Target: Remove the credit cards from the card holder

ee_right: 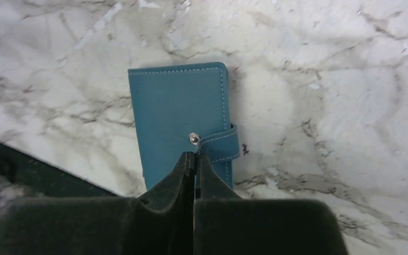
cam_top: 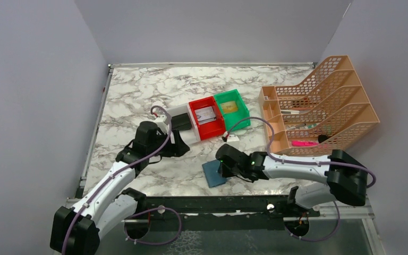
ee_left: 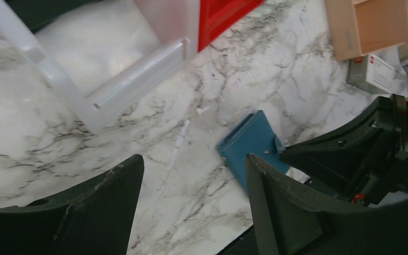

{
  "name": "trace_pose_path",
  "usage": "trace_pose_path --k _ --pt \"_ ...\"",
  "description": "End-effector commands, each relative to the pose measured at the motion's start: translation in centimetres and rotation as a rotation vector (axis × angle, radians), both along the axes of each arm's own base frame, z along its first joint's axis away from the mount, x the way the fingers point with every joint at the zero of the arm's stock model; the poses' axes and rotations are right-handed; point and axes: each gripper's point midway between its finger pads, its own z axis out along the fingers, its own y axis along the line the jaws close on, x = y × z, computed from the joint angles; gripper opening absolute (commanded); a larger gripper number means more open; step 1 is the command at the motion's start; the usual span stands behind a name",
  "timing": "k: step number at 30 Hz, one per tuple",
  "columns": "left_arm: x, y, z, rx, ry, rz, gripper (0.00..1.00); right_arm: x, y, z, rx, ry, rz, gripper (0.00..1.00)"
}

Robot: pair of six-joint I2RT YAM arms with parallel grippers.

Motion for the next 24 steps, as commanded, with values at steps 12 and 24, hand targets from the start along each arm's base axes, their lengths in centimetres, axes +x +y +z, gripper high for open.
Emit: trace_pose_path --k 12,24 --pt "-5.8 -4.6 0.0 -0.235 0.119 -0.084 0.76 -0.9 -0.5 3.2 0.343 0.039 -0.217 0.04" --pt "-7.4 -10.7 -1.5 0.003 0.145 -0.149 0.76 -3.1 -0.9 4.0 0.544 0.089 -0.172 0.04"
